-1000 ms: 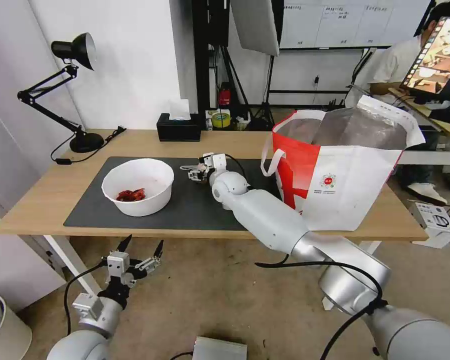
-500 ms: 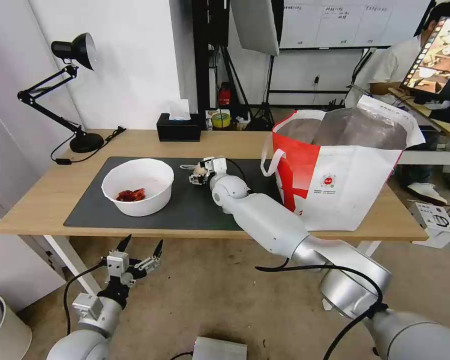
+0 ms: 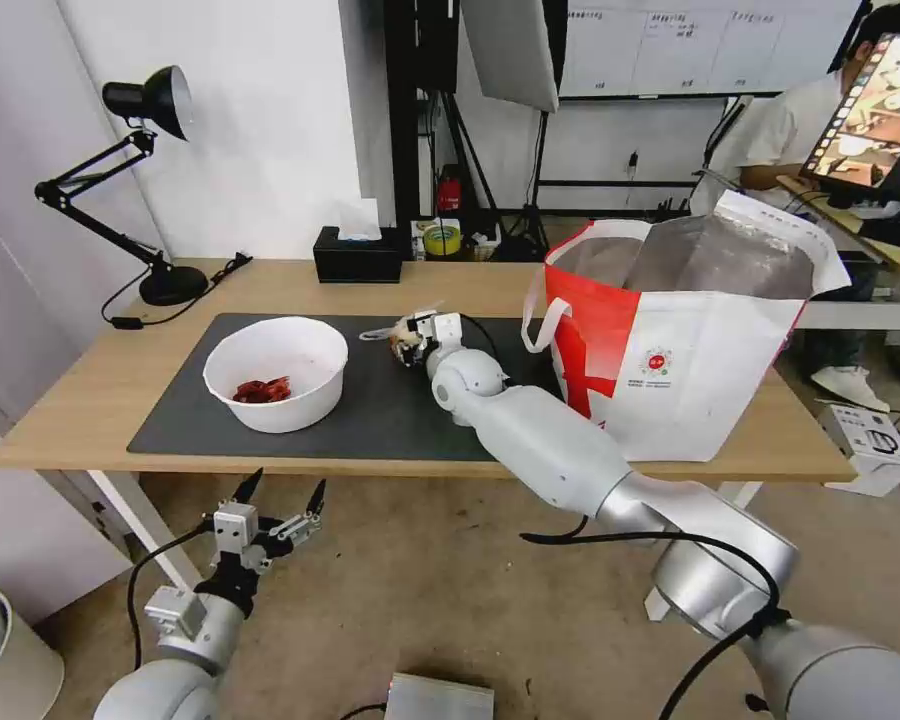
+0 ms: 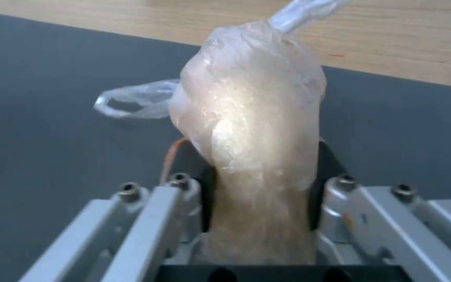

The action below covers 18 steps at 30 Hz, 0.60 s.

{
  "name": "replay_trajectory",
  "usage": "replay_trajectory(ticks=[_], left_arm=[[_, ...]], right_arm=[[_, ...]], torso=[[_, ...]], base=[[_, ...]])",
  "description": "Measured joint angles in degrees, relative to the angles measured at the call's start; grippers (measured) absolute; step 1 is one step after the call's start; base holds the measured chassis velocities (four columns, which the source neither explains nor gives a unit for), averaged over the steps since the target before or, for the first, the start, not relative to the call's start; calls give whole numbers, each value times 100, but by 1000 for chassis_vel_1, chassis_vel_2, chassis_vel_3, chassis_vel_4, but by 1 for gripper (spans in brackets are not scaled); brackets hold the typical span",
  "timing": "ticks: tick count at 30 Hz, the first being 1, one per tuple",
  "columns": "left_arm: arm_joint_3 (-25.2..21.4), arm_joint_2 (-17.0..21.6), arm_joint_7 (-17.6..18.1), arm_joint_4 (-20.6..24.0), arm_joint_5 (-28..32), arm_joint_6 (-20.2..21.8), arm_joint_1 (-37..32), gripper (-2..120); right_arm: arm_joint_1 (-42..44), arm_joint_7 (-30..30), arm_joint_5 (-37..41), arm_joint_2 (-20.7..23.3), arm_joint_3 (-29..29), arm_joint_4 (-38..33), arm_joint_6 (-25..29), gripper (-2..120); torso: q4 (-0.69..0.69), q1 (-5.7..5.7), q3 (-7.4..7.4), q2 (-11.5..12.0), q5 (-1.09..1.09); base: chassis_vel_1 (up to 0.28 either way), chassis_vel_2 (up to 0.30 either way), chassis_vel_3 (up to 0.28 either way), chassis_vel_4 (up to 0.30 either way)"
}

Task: Pick up the trash from the table and place it into the takeout bag.

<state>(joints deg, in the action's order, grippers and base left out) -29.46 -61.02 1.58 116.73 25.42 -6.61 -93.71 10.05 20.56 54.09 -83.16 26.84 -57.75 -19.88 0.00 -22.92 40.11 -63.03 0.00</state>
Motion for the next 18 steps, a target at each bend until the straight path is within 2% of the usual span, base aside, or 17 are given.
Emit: replay_trajectory(ticks=[2, 4, 6, 7, 10, 11, 13, 14, 17, 18], left_arm=[[10, -9, 1, 7, -8, 0, -12, 100], [14, -13, 2, 13, -14, 0, -17, 100], [19, -25, 5, 38, -27, 0, -36, 100], [19, -25, 5, 38, -27, 0, -36, 100], [7, -26, 18, 78, -32, 0, -83, 100], [7, -26, 18, 78, -32, 0, -83, 100], [-8, -26, 46, 101, -39, -1, -140, 100], [-8, -26, 46, 101, -39, -1, -140, 100], [-10, -46, 81, 164, -68, -1, -202, 100], [-10, -46, 81, 164, -68, -1, -202, 100]], right_arm=[[62, 68, 61, 176, 35, -264, -3, 18], [95, 94, 72, 254, 42, -379, -3, 14], [193, 171, 111, 506, 44, -818, -3, 7], [193, 171, 111, 506, 44, -818, -3, 7], [397, 245, -7, 965, 40, -1630, 29, 4], [397, 245, -7, 965, 40, -1630, 29, 4], [621, 258, -147, 1325, -13, -2330, 99, 4], [621, 258, -147, 1325, -13, -2330, 99, 4], [990, 228, -496, 1810, -211, -3259, 348, 4], [990, 228, -496, 1810, -211, -3259, 348, 4]], torso=[[0, 0, 0, 0, 0], [0, 0, 0, 0, 0], [0, 0, 0, 0, 0], [0, 0, 0, 0, 0], [-1, 0, 0, 0, 0], [-1, 0, 0, 0, 0], [-1, 0, 0, 0, 1], [-1, 0, 0, 0, 1], [-1, 1, -1, 0, 1], [-1, 1, -1, 0, 1]], base=[[0, 0, 0, 0], [0, 0, 0, 0], [0, 0, 0, 0], [0, 0, 0, 0], [0, 0, 0, 0], [0, 0, 0, 0], [0, 0, 0, 0], [0, 0, 0, 0], [0, 0, 0, 0], [0, 0, 0, 0]])
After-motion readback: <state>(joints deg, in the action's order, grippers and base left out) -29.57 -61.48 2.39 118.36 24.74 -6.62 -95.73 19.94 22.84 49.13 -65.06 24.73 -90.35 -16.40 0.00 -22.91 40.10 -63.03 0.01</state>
